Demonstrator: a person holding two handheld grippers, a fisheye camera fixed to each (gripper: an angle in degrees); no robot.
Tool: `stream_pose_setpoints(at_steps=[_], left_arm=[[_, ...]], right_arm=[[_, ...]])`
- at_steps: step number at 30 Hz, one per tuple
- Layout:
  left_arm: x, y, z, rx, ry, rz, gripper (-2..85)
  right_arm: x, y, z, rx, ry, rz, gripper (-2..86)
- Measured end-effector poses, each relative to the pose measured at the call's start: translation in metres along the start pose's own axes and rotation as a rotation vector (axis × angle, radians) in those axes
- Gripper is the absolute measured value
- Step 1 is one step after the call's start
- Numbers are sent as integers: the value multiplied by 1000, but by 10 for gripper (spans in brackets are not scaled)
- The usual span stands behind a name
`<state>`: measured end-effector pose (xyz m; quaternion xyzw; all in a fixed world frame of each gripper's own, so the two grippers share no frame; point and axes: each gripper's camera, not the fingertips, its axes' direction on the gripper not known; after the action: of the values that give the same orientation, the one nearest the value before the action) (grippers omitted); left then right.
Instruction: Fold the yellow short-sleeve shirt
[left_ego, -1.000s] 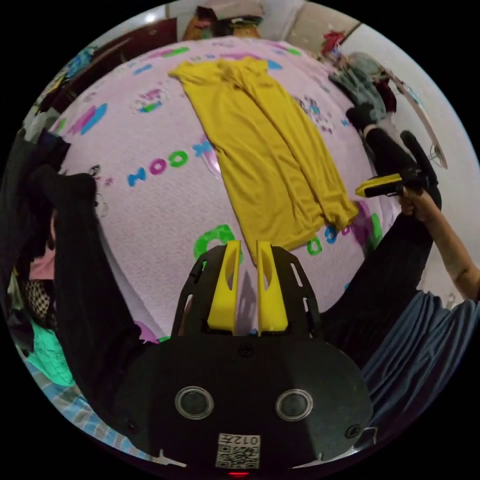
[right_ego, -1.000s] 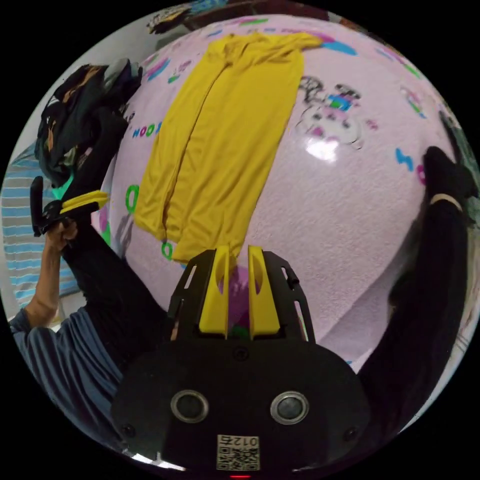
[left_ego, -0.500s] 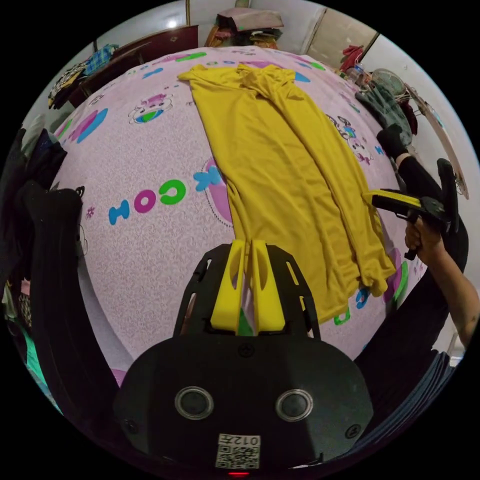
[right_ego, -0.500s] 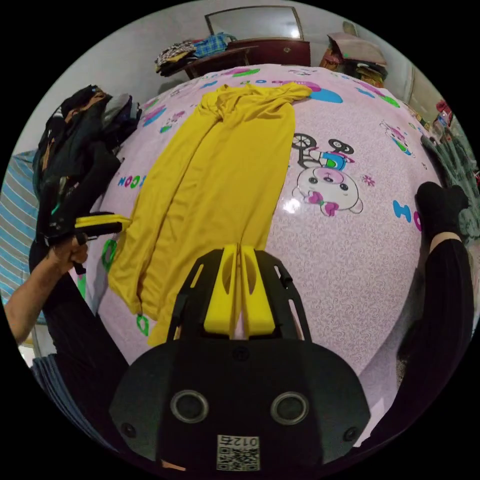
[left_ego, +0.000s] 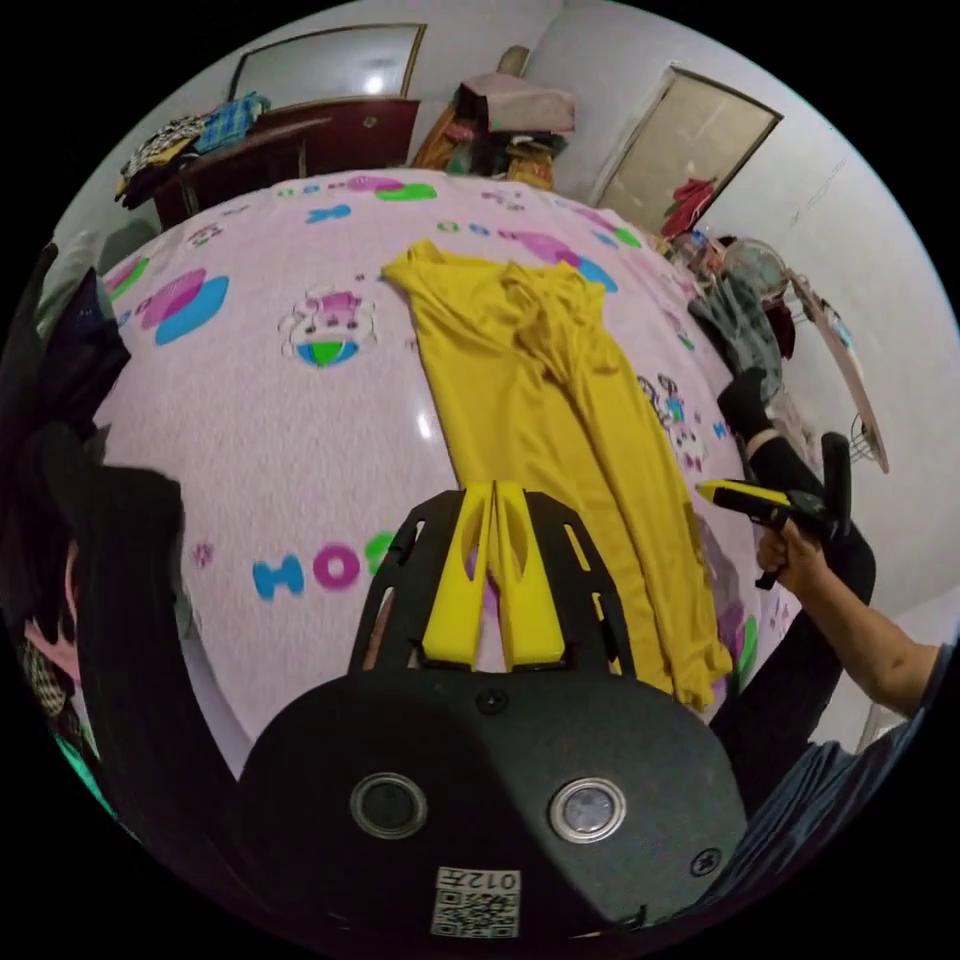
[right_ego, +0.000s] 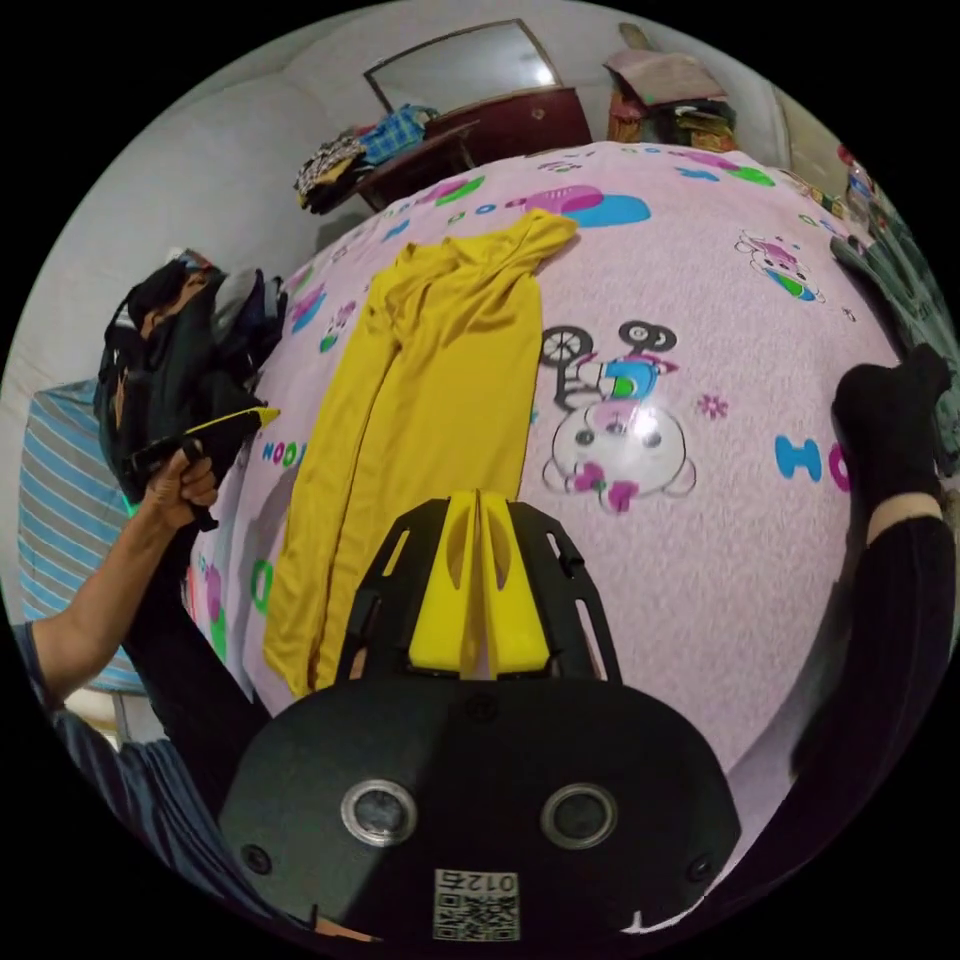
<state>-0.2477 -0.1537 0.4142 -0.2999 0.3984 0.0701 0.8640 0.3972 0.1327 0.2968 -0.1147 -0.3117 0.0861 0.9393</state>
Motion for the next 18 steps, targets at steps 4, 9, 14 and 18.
stream_pose_setpoints(at_steps=[4,9,14,18], left_arm=[[-11,-39,33,-66,-16,35,5],[-30,-47,49,-116,-42,-17,5],[-20,-68,28,83,66,-19,17],[7,-107,37,101,-6,67,30]], right_arm=[[16,-32,16,-22,-4,38,-10],[33,-41,19,-57,-35,37,-10],[50,-42,15,-27,-98,55,-10],[58,-45,13,-22,-115,83,-10]])
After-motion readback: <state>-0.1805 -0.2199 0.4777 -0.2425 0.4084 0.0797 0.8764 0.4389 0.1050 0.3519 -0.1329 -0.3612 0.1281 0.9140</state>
